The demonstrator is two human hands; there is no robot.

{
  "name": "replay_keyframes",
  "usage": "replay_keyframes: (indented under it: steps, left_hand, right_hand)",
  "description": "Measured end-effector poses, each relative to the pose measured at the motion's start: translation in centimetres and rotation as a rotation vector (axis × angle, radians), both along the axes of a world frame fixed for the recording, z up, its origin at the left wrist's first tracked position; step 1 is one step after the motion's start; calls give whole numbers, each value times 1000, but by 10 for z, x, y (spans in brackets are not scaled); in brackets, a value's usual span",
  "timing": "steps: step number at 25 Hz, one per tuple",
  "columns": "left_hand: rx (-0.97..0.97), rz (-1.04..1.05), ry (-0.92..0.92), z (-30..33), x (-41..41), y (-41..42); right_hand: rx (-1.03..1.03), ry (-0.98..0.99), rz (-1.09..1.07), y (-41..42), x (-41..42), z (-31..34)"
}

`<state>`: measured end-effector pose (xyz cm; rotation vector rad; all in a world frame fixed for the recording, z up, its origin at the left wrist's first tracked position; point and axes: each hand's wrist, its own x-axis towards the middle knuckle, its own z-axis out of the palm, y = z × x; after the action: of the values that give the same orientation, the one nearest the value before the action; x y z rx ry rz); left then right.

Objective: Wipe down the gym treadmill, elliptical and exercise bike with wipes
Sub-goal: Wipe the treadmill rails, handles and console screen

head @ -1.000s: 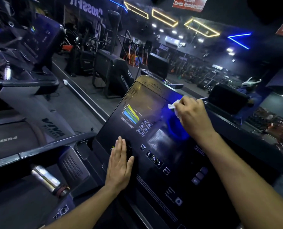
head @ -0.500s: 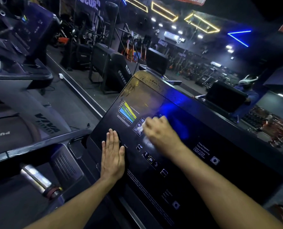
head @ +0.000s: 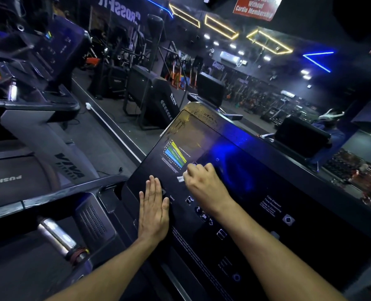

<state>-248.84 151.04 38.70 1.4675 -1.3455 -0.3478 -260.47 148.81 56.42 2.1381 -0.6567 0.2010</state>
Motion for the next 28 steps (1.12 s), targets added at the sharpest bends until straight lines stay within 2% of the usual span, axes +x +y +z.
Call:
replay_keyframes:
  steps: [5, 7, 10, 13, 15, 17, 22, 25, 28]
  left_hand:
    - [57, 61, 40, 0, 1, -3]
    - [76, 89, 70, 0, 2, -3]
    - [82, 89, 84, 0, 3, -3]
    - [89, 101, 104, -1, 5, -3]
    - [92, 105, 120, -2, 6, -4]
    - [97, 100, 114, 0, 6, -3]
    - [105, 98, 100, 1, 7, -1]
    - [124, 120, 88, 1, 6, 0]
    - [128, 121, 91, 2, 6, 0]
  right_hand:
    - [-121, -126, -83, -44, -20, 85]
    - [-128, -154, -101, -51, -23, 97]
    - [-151, -142, -29, -44, -3, 60]
    - [-75, 10, 49, -25, 26, -8]
    - [-50, 82, 80, -19, 30, -27]
    - [-38, 69, 85, -29, 25, -4]
    - [-183, -104, -71, -70, -1, 97]
    - [-147, -166, -66, -68, 3, 84]
    - [-94, -40, -21, -45, 25, 27]
